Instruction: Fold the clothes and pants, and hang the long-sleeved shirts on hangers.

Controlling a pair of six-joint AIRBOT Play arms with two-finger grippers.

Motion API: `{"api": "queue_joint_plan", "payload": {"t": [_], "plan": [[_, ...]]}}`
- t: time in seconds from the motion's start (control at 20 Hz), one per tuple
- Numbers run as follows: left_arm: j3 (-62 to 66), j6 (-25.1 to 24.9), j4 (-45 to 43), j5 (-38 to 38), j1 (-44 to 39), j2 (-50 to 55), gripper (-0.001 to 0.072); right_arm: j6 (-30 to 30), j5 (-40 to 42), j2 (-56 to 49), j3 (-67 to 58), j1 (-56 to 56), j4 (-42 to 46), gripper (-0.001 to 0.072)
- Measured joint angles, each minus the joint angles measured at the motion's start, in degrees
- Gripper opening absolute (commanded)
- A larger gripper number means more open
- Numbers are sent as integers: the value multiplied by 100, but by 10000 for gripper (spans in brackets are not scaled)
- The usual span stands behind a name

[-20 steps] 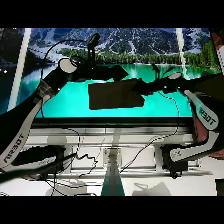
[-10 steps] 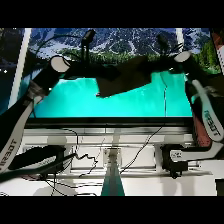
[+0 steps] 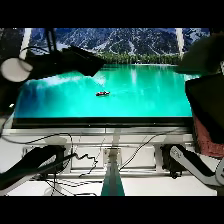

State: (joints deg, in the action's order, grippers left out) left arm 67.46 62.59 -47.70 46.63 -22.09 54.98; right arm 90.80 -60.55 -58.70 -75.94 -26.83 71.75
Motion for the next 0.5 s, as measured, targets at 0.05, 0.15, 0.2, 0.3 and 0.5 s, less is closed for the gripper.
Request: {"api": "queue_joint_plan", "payload": {"t": [0.05, 0.15, 0.2, 0.3, 0.5], "plan": [[-2, 0, -48, 0, 7, -166, 695, 142, -258, 227, -7, -389, 271, 15], [0, 0, -118, 2, 13, -439, 695, 363, -817, 570, -11, -1169, 802, 15], [0, 0, -151, 4, 17, -531, 695, 439, -1067, 695, -11, -1547, 1023, 16], [0, 0, -175, 2, 17, -658, 695, 544, -1449, 846, -11, -2258, 1322, 130], [-2, 0, -201, 0, 17, -745, 695, 905, -1784, 977, -11, -3036, 1467, 623]]}}
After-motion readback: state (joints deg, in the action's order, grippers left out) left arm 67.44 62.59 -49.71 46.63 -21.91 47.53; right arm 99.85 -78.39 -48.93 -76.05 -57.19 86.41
